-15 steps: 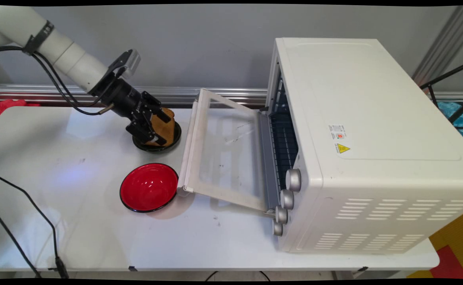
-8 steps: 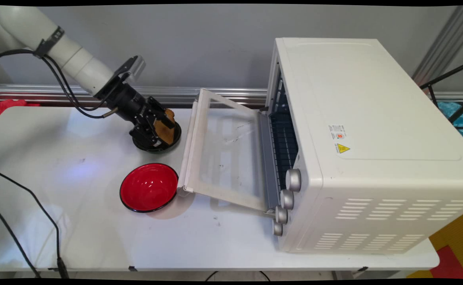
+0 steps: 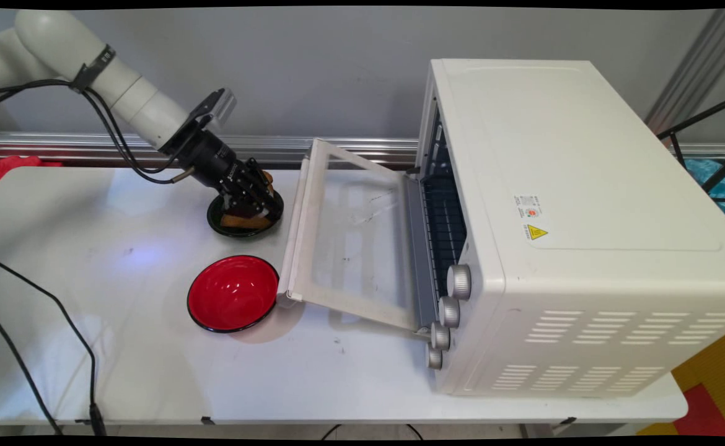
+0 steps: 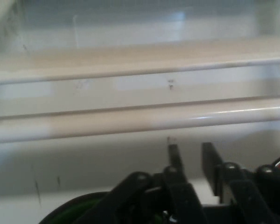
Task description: Close the oven
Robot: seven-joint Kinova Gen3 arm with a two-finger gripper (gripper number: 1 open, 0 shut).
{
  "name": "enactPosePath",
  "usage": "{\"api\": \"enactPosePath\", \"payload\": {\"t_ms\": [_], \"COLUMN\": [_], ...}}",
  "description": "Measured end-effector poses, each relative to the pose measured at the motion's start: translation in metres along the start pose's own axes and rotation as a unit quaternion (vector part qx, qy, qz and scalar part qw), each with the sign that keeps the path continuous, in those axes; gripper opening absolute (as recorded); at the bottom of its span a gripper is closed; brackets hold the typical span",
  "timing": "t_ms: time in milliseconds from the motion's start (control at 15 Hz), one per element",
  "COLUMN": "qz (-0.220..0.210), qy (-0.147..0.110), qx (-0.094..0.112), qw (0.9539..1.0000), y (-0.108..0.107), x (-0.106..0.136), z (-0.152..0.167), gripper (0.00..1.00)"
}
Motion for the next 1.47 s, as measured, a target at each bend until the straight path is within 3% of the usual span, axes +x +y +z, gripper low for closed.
{"api": "enactPosePath", "payload": {"t_ms": [733,1467], "qz": [-0.013,-0.04], "qy": [0.011,0.05], "qx": [-0.003,0.006], "qw": [0.9999,0.9979], "y": [-0.002,0.004], "x": [-0.016,-0.023], "z": [0.008,0.041], "gripper": [0.0,0.0]}}
